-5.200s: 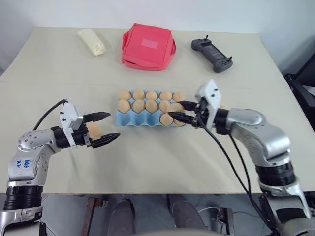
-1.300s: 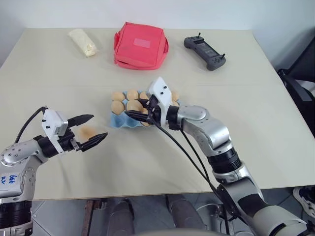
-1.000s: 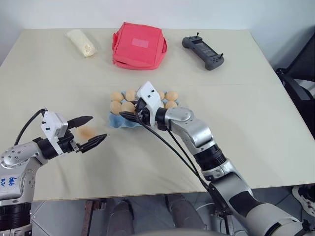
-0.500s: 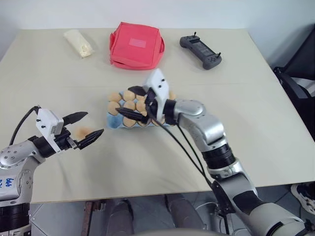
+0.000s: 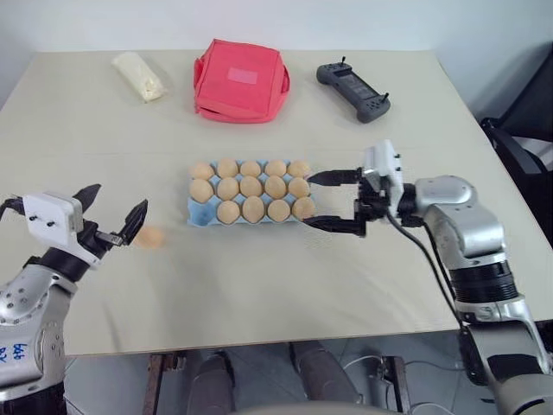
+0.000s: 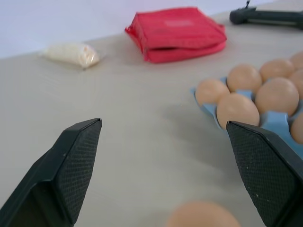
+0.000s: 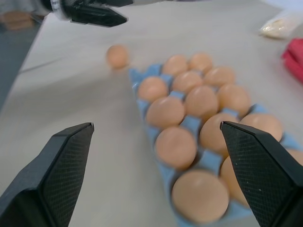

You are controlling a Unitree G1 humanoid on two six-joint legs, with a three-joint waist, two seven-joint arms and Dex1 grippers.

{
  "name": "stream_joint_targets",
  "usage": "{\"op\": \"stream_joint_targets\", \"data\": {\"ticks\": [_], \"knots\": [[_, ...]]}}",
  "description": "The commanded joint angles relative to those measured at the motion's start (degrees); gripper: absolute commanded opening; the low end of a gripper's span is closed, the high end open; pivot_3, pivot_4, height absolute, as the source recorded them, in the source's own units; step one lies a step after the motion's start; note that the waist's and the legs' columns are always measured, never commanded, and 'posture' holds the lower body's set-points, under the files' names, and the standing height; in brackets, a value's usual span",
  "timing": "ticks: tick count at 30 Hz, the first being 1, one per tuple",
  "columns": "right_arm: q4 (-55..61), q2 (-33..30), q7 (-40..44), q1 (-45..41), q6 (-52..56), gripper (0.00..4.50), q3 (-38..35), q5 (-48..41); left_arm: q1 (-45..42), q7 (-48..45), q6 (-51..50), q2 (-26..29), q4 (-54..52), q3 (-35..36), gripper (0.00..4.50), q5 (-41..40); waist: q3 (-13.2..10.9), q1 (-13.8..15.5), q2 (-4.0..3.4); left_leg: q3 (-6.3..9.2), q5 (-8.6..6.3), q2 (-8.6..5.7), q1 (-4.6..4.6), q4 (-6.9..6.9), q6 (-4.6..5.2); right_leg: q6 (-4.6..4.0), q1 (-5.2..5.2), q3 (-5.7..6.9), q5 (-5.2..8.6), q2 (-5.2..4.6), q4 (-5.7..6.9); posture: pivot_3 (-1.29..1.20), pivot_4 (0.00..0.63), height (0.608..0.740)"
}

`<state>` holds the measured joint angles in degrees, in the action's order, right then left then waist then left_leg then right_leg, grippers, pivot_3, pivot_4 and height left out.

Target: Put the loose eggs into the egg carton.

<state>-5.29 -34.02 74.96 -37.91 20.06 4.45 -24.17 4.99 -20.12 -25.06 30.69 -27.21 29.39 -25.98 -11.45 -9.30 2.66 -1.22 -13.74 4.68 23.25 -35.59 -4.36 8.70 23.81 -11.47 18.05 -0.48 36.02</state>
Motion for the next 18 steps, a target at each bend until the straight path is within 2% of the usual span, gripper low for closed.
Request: {"op": "stream_joint_targets", "data": {"ticks": [1, 8, 15, 18], "knots": [[-1.9, -1.5, 3.0, -1.2, -1.4, 4.48, -0.8, -0.6, 2.7, 5.3, -5.4, -2.2, -9.7, 1.4, 4.50, -2.1, 0.0, -0.1, 0.01, 0.00, 0.00, -0.02, -0.04, -0.04, 0.00, 0.02, -0.07, -0.02, -0.01, -0.01, -0.02, 0.00, 0.150, 0.740], [-4.8, -0.6, 3.4, -3.3, -0.6, 4.48, 0.6, 0.8, 9.4, 10.7, -10.9, -6.0, -19.1, 0.8, 4.50, -1.1, 0.0, -0.2, 0.01, 0.03, 0.00, -0.04, -0.05, -0.40, 0.00, -0.09, -0.21, -0.06, 0.03, 0.01, -0.03, 0.00, 0.150, 0.740], [-5.0, 0.5, 2.7, -4.2, 0.3, 4.48, 1.3, 1.3, 9.1, 12.3, -10.4, -8.1, -16.7, -2.3, 4.50, 1.3, 0.0, -0.2, 0.01, 0.06, 0.01, -0.08, -0.03, -0.50, 0.02, -0.33, -0.24, -0.09, 0.12, 0.00, -0.06, 0.00, 0.150, 0.740], [-4.1, 0.1, 2.6, -3.8, 1.1, 4.48, 1.2, 1.1, 6.7, 12.8, -8.2, -8.0, -11.6, -3.8, 4.50, 4.0, 0.0, -0.2, 0.01, 0.06, 0.01, -0.09, -0.04, -0.48, 0.02, -0.33, -0.25, -0.09, 0.12, 0.00, -0.07, 0.00, 0.150, 0.740]]}}
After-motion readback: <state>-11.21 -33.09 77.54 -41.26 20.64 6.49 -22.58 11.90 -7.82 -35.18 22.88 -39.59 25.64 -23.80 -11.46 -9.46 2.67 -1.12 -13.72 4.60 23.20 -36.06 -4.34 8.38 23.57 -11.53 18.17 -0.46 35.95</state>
